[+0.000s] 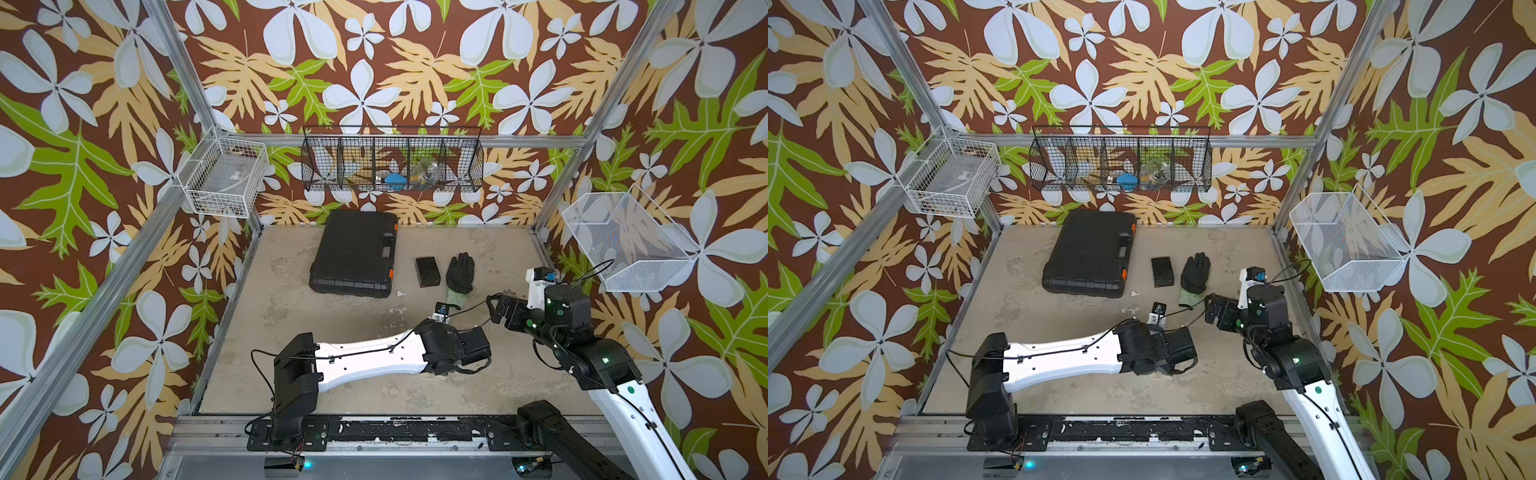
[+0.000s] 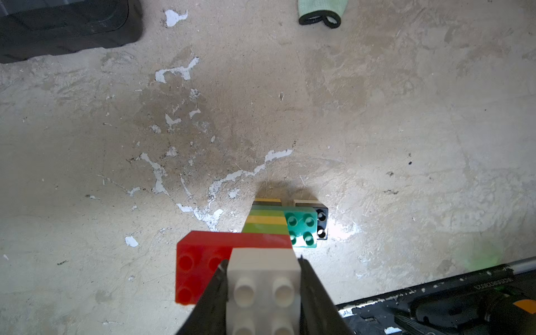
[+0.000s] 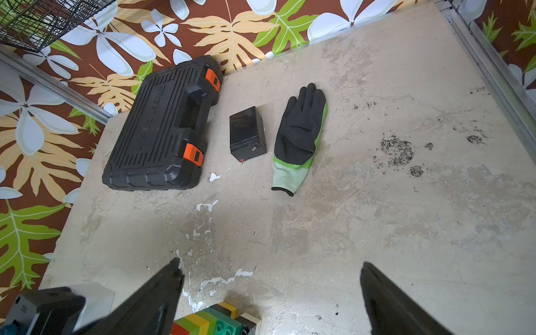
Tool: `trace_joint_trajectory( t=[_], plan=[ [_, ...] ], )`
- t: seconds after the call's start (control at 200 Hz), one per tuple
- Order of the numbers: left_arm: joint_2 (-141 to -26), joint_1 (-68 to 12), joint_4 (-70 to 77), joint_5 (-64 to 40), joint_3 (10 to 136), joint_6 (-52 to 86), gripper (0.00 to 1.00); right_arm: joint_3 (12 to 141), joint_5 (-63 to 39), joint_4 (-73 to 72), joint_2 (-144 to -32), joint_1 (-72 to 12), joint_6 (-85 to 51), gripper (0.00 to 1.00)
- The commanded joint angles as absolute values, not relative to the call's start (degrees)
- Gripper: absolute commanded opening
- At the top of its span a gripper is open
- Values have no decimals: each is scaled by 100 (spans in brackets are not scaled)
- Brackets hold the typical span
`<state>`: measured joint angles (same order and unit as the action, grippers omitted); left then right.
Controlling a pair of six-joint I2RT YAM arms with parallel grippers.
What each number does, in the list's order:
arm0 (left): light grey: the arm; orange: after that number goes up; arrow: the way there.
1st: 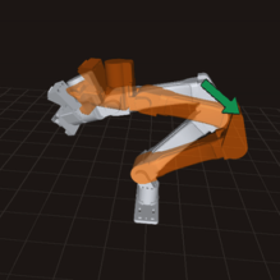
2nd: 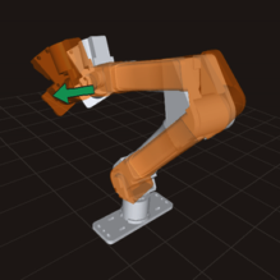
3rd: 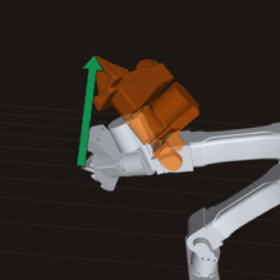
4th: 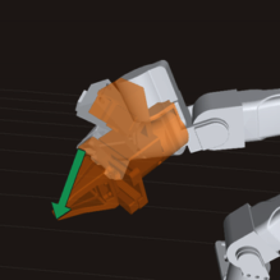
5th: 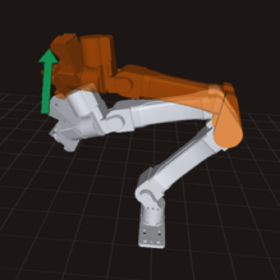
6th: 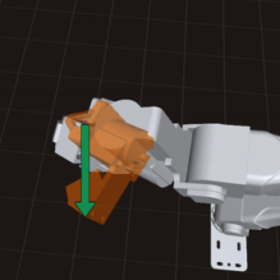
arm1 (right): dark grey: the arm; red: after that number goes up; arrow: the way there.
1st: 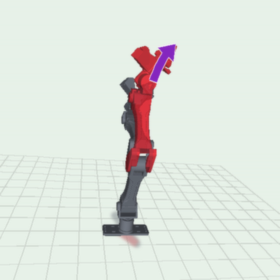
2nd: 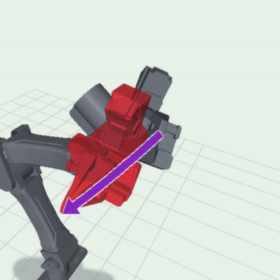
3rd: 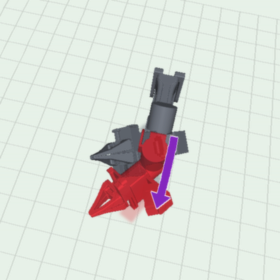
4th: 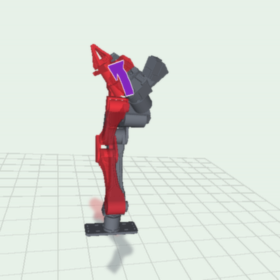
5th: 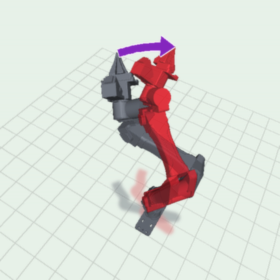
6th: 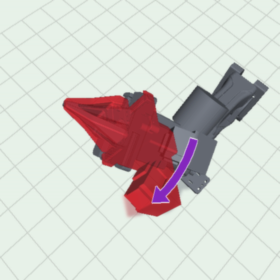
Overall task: Assemble a giraffe with lego
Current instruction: Assemble the lego brick with the lego brick.
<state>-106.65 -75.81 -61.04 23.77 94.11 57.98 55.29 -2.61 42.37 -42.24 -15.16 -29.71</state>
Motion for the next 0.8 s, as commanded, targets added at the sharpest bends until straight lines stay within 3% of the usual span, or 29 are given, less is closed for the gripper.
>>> trace_joint_trajectory(
  t=[0.0, 0.155, 0.791],
  plan=[
    [-10771, -7606, -6793, 1179, 9365, 5786, 26, 5526, -177, 4166, -4202, -1516, -3078, 98],
    [-10744, -7611, -6886, 1399, 9527, 5749, 38, 5480, -145, 4166, -4195, -1520, -3139, 97],
    [-10668, -7359, -6237, 1453, 9281, 5350, 40, 5585, -44, 4254, -4175, -1517, -3209, 97]
  ],
)
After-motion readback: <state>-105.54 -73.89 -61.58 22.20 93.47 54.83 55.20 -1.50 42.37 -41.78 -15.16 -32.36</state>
